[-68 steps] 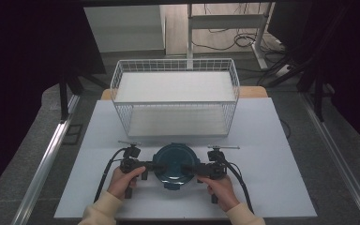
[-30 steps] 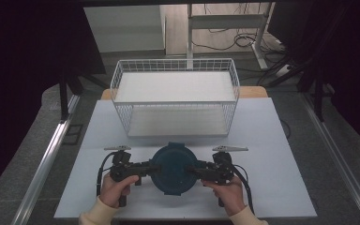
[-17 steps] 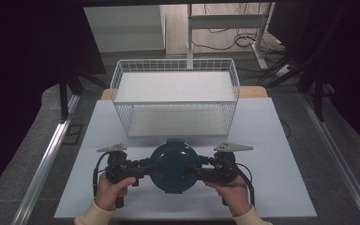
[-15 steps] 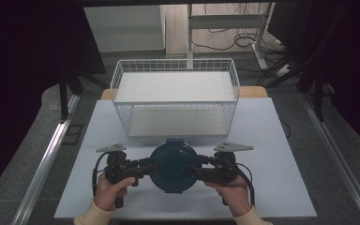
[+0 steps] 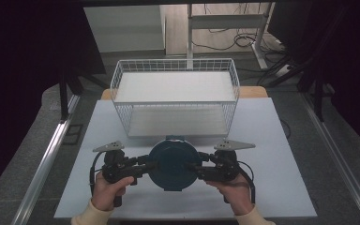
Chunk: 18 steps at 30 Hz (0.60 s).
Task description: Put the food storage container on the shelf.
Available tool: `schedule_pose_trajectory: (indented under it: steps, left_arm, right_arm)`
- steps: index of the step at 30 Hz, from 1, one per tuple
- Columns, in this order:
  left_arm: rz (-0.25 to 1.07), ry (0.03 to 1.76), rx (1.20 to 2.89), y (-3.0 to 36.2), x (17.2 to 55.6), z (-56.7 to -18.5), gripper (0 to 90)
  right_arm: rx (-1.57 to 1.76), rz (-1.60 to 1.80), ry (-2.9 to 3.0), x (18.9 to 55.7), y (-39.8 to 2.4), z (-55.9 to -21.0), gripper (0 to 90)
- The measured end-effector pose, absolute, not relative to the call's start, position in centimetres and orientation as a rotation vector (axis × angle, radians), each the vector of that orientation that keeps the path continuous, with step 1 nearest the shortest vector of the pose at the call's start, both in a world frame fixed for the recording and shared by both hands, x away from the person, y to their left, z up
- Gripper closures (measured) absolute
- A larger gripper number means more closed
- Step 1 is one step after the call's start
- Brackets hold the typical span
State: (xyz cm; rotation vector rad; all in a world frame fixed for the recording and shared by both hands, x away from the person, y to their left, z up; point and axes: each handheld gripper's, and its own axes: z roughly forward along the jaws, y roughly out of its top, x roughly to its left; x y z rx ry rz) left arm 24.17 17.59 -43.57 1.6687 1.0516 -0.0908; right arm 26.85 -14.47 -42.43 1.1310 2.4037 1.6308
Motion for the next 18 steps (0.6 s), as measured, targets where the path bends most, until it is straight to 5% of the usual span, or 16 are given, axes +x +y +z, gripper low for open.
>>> schedule_pose_trajectory:
  steps: [18]
  left_arm:
    - [-0.067,1.021,1.661,17.5,25.2,-41.5,44.1]
  right_arm:
    - [1.067,1.618,2.381,27.6,-14.6,-40.1,36.4]
